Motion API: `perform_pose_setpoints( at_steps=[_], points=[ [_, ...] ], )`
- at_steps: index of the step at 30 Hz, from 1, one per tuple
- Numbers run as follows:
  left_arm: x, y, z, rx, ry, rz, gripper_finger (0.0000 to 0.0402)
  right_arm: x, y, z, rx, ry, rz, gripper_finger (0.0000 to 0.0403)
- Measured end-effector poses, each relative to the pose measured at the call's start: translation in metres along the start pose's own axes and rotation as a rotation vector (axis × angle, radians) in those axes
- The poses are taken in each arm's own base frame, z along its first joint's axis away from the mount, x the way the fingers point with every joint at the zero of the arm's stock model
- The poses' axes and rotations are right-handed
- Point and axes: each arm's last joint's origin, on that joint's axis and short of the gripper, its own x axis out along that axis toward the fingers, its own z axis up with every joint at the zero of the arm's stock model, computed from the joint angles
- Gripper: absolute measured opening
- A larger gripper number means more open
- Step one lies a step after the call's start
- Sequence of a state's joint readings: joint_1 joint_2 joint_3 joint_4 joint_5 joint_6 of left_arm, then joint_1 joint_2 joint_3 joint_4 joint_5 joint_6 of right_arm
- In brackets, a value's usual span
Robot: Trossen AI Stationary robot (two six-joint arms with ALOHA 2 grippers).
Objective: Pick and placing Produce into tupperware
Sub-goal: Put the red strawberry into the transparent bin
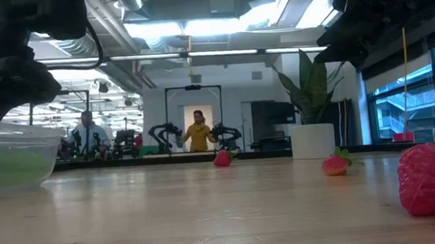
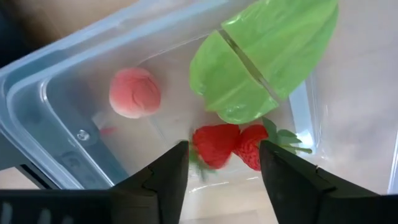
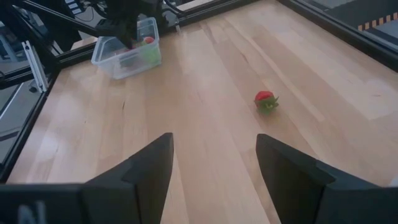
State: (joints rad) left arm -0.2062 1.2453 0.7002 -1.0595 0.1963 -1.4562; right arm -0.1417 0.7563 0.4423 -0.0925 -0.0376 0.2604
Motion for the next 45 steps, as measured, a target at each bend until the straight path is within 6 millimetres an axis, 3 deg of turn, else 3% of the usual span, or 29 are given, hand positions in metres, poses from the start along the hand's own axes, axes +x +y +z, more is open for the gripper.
perform_pose_setpoints(
  at_steps=[7,10,16,23,27,34,45],
  points=[
    [-0.001,0.0,0.0,0.016,-0.006,0.001,0.0225,0.0,0.0,0.0,0.0,0.0,0.0,0.0232],
    [-0.01,-0.005,-0.002,0.07,-0.065,-0.029,0.023,0.0,0.0,0.0,-0.001,0.001,0.0,0.0232],
    [-0.052,-0.013,-0.008,0.165,-0.254,-0.113,0.0231,0.0,0.001,0.0,0.028,0.003,0.028,0.0232],
    [-0.107,-0.025,-0.013,0.272,-0.489,-0.259,0.0232,-0.001,0.007,0.002,0.144,0.044,0.218,0.0232],
    [-0.128,-0.038,-0.013,0.356,-0.651,-0.38,0.0232,-0.002,0.013,0.006,0.105,0.036,0.377,0.0232],
    [-0.141,-0.056,-0.012,0.463,-0.811,-0.518,0.0232,-0.005,0.023,0.012,-0.044,-0.042,0.509,0.0232],
    [-0.142,-0.058,-0.011,0.475,-0.841,-0.517,0.0232,-0.005,0.024,0.011,-0.116,-0.055,0.526,0.0232]
  ],
)
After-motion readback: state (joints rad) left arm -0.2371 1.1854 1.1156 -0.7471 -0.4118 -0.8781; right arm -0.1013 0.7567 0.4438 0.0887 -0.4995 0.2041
